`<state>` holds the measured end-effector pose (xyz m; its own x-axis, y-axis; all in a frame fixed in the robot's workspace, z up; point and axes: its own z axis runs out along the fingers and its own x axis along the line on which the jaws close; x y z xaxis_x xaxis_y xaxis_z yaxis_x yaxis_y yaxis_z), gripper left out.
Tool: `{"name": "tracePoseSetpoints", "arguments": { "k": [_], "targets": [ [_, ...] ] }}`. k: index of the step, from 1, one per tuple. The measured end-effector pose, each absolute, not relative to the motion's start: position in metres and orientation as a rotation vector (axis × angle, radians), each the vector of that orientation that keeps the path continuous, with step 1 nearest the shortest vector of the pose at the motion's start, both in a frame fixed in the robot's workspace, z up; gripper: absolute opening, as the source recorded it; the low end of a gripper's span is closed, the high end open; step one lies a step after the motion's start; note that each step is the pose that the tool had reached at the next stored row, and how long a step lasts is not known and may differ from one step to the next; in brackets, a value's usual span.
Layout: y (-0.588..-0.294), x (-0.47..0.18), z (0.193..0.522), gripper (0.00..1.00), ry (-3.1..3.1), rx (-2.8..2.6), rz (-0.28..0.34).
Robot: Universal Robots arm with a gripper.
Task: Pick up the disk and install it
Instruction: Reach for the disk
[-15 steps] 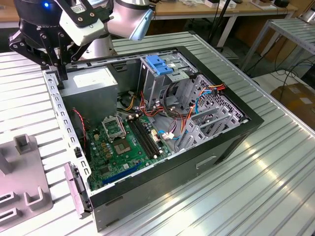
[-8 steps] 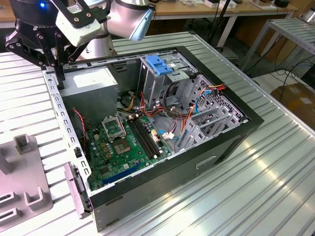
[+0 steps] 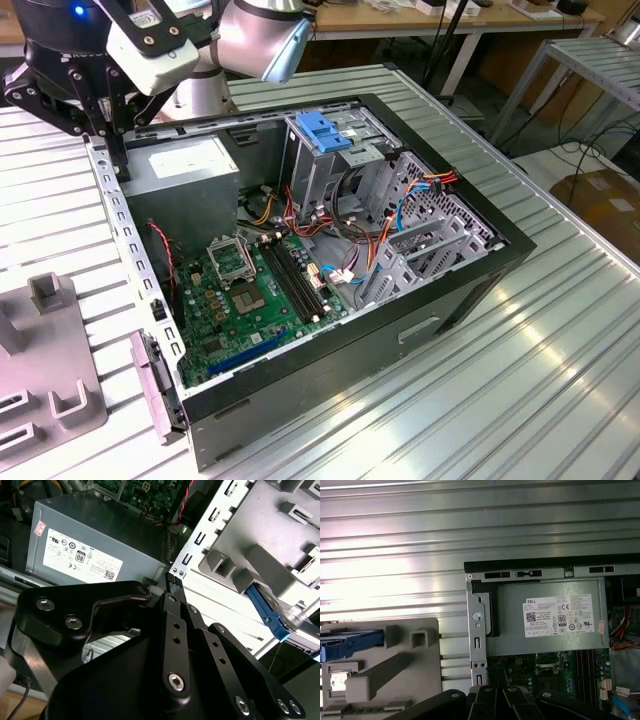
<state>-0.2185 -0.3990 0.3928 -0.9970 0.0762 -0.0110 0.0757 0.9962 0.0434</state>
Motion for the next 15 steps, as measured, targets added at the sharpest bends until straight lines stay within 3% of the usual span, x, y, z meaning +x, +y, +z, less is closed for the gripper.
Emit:
{"name": "tracePoseSetpoints", "arguments": {
  "k": [15],
  "targets": [
    [-0.399,-0.2274,0.3926,0.1,3.128,0.119,0.067]
  ]
}}
